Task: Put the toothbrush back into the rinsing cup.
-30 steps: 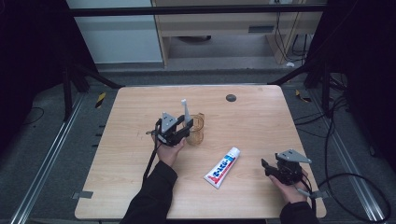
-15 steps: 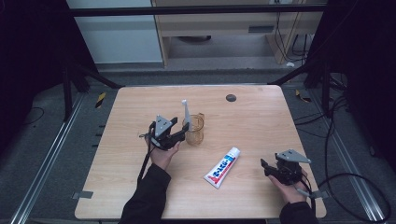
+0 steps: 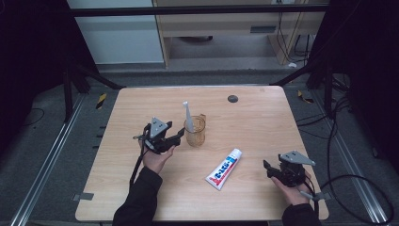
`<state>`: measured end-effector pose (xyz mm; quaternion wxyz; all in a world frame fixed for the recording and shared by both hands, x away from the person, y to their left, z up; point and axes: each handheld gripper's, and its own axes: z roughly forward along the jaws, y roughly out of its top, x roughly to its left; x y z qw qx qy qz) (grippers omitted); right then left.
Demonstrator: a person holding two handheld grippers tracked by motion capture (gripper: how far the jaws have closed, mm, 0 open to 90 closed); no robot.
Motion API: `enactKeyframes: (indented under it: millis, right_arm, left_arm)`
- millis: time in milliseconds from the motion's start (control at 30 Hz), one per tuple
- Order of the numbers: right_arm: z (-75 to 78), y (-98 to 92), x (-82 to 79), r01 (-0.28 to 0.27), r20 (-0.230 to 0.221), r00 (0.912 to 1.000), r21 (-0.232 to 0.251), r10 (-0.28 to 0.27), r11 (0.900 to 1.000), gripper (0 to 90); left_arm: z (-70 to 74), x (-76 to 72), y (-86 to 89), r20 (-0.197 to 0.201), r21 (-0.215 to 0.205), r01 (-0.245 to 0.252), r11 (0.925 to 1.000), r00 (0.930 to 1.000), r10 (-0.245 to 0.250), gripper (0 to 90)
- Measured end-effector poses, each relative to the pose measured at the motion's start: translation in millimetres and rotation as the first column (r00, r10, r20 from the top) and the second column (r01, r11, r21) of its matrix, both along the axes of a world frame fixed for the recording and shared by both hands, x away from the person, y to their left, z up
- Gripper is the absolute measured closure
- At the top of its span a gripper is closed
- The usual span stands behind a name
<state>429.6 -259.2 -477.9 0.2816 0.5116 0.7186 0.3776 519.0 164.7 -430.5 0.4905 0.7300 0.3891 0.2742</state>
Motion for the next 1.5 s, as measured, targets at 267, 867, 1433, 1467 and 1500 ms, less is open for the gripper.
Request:
enactKeyframes:
  millis: [267, 867, 1433, 1467, 1500]
  right_arm:
    - [3.0, 1.4, -2.1, -0.004, 0.004, 1.0, 0.012, 0.004, 1.0, 36.1]
    - [9.0, 13.0, -6.5, -0.057, 0.007, 0.9984, 0.012, 0.057, 0.998, 43.1]
    - [11.3, 39.3, -10.2, -0.184, -0.074, 0.9798, 0.023, 0.185, 0.983, 62.6]
    - [10.9, 43.6, -10.3, -0.204, -0.085, 0.9749, 0.027, 0.206, 0.979, 65.6]
    - [10.8, 45.5, -9.9, -0.213, -0.089, 0.9727, 0.032, 0.215, 0.977, 67.3]
  left_arm:
    - [-3.2, -12.1, 17.3, -0.039, 0.092, 0.02, 0.9955, 0.9991, -0.016, 38.7]
    - [-21.6, -52.9, 69.8, -0.145, 0.13, 0.008, 0.9915, 0.9894, 0.011, 40.8]
    - [-38.4, -84.1, 104.3, -0.274, 0.162, -0.006, 0.9868, 0.9603, 0.051, 47.7]
    - [-39.0, -82.6, 107.8, -0.282, 0.156, -0.017, 0.9877, 0.9575, 0.061, 49.9]
    - [-39.5, -81.7, 108.9, -0.286, 0.153, -0.019, 0.988, 0.9563, 0.063, 51.0]
